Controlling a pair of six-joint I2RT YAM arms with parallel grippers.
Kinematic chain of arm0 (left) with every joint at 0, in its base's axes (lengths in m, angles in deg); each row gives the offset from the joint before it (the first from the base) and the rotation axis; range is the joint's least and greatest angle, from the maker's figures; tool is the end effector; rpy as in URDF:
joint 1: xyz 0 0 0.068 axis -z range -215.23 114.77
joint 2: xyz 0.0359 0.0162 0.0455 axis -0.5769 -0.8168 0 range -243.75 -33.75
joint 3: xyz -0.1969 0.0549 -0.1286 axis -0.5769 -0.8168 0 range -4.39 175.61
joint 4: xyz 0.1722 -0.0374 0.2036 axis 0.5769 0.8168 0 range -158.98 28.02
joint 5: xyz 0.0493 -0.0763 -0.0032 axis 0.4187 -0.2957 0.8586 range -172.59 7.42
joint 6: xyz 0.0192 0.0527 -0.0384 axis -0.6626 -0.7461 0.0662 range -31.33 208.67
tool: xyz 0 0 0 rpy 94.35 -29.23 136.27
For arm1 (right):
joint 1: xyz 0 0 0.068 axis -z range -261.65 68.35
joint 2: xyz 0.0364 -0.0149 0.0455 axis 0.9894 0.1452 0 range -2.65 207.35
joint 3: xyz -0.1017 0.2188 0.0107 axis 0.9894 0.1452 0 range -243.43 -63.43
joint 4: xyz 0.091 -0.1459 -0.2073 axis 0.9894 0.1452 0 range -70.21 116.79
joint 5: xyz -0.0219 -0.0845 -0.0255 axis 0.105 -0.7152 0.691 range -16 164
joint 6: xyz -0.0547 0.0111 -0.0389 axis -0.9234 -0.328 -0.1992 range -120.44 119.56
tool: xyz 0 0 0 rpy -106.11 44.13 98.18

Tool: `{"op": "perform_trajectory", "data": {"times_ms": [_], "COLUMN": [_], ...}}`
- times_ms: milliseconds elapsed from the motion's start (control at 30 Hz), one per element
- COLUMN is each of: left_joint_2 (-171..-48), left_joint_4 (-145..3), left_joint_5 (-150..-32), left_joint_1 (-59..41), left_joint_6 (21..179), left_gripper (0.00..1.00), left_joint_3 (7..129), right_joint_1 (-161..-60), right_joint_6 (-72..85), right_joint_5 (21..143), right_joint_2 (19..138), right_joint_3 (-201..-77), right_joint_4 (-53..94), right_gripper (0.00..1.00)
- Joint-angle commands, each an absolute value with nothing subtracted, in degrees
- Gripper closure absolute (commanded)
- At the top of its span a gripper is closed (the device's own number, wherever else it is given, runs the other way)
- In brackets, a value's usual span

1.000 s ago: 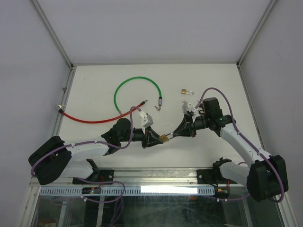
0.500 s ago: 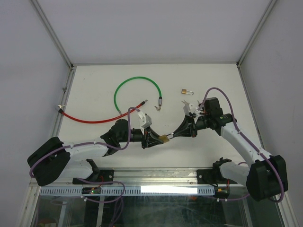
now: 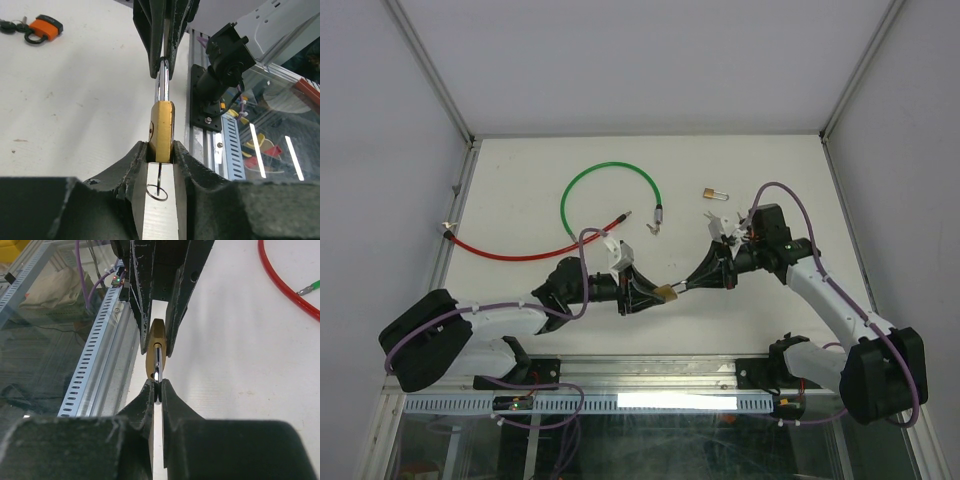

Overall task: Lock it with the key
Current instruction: Lock the lock.

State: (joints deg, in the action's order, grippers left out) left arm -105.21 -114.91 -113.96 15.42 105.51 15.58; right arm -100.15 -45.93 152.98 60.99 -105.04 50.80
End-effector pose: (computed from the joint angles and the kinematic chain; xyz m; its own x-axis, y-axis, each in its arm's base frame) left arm 0.1500 -0.2276 0.1603 -0.3452 0.0311 -0.9380 0.9286 0.1562 -0.3365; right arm 0.1967 0.1223 0.2140 -0.0888 -0.1736 -0.9808 -0.9753 -0.1849 0.1210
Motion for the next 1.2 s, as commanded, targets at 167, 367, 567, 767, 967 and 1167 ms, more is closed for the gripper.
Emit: {"op": "perform_trajectory", "data": {"times_ms": [167, 367, 567, 767, 967, 1167], "left_joint_2": [-106.5, -108.3, -114.6, -121.5, -126.6, -126.9], "left_joint_4": [-139.5, -150.4, -158.8, -162.8, -167.2, -168.7], "left_joint_5": [-104.8, -102.4, -106.1, -105.8, -103.9, -102.0], "left_joint_1": [15.2, 15.2, 15.2, 17.6, 20.1, 21.0], "left_joint_6": [113.9, 118.6, 120.6, 120.0, 118.5, 116.6], "left_gripper": [0.09, 0.01, 0.01, 0.01, 0.18, 0.31], "left_joint_3": [10.8, 6.8, 6.5, 8.9, 11.3, 12.3], "right_joint_1": [-98.9, -98.3, -97.4, -95.9, -95.7, -95.8], "right_joint_6": [-37.5, -34.2, -28.9, -19.1, -15.9, -16.0], "right_joint_5": [156.5, 156.9, 158.3, 160.3, 160.2, 160.1], "right_joint_2": [58.9, 58.4, 58.0, 56.1, 55.5, 55.5], "right_joint_3": [-107.1, -107.1, -107.1, -106.1, -105.5, -105.4], "right_joint_4": [47.2, 45.2, 41.9, 33.9, 31.2, 31.2], "right_gripper": [1.0, 1.0, 1.0, 1.0, 1.0, 1.0]}}
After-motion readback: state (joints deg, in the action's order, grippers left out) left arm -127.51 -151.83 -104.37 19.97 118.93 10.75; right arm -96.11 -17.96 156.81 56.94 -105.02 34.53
